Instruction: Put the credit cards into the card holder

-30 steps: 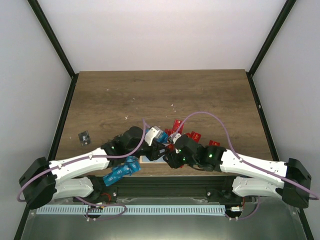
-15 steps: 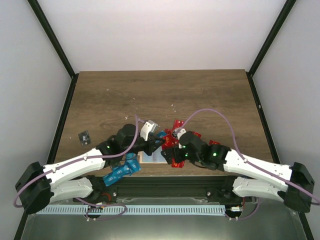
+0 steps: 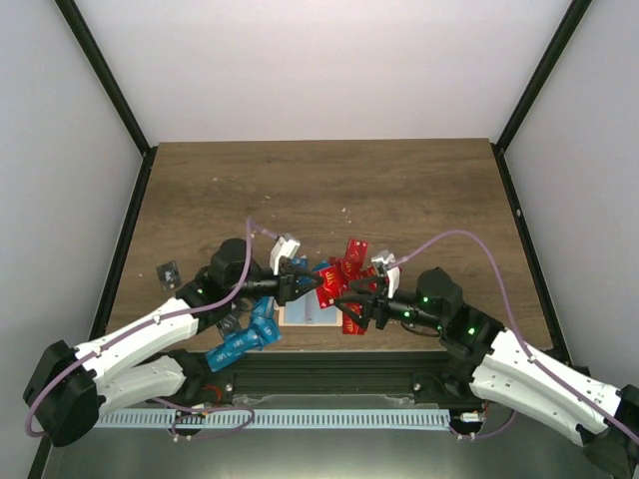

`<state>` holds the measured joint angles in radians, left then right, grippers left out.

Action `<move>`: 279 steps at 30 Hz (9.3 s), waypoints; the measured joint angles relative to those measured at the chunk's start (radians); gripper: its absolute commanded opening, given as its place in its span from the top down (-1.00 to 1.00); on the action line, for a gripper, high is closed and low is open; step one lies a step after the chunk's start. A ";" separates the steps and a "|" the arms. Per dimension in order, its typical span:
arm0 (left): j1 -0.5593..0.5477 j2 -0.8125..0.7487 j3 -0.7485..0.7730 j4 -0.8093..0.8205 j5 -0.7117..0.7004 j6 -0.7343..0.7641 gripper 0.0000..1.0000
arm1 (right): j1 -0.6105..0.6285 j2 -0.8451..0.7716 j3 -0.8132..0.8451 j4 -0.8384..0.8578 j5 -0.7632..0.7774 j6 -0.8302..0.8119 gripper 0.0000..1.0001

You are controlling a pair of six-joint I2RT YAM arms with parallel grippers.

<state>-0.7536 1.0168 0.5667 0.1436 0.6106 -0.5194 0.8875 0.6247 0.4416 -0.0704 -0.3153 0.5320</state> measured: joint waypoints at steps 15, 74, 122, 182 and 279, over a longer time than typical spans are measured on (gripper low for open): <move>0.000 -0.025 -0.032 0.167 0.189 -0.084 0.92 | -0.109 0.071 0.002 0.082 -0.248 0.008 0.54; 0.002 0.091 -0.190 -0.244 -0.604 -0.061 0.23 | -0.116 0.953 0.169 0.140 -0.310 0.227 0.99; 0.003 0.187 -0.235 -0.151 -0.534 -0.101 0.87 | -0.121 1.125 0.127 0.524 -0.390 0.566 0.99; 0.008 0.206 -0.245 -0.108 -0.512 -0.107 0.86 | 0.000 1.023 0.218 0.290 -0.182 0.490 -0.48; -0.054 -0.456 0.265 -0.953 -0.924 -0.218 0.11 | 0.242 1.241 0.500 0.602 0.146 0.871 0.99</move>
<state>-0.8078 0.5610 0.8318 -0.8093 -0.3130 -0.7376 1.1294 1.8656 0.9421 0.5320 -0.1688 1.4025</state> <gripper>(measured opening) 0.425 0.020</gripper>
